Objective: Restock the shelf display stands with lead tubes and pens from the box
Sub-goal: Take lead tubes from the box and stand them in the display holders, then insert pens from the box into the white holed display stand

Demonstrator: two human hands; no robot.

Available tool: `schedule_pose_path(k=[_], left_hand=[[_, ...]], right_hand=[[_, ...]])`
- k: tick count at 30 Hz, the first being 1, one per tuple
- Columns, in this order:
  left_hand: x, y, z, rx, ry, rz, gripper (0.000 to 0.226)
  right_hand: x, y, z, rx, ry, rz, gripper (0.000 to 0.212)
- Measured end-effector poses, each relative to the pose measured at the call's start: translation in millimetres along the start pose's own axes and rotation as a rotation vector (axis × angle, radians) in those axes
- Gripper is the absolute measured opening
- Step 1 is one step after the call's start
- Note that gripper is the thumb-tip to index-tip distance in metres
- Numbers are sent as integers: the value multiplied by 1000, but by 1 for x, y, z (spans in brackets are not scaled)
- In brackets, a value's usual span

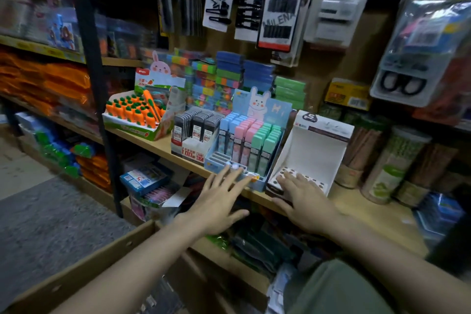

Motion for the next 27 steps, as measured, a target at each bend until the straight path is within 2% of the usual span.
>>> schedule_pose_path(k=[5,12,17,19,21,22,24,27], left_hand=[[-9,-1,7,-69,8,27,69],[-10,-8,9,-79,4,48,67],[-7,-8,12,-35,13,59,72],[4,-8,13,28,87,130,70],[25,-8,5,167,99,229,58],[39,-6,-5,265,45,278,48],[73,5,-36,464,-181,361,31],[144,40,-90,650,-720,520,24]], right_hand=[[8,3,10,-86,-109,8,55],[-2,3,7,-92,-91,16,50],[6,-2,-3,-21,-35,1,61],[14,-13,-13,-18,-24,141,64],[22,-28,-36,-163,-97,303,50],[24,-30,-53,-242,-162,326,38],[22,-14,-96,-308,-298,215,23],[13,38,-167,-394,-414,-51,23]])
Point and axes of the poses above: each hand's wrist, its own x-axis away from the middle knuckle, its own y-axis out of the palm, z = x × y, the point moved 5 cm from there along -x, towards the middle knuckle, and after that the axes turned 7 degrees about x, right-handed, at the moved point
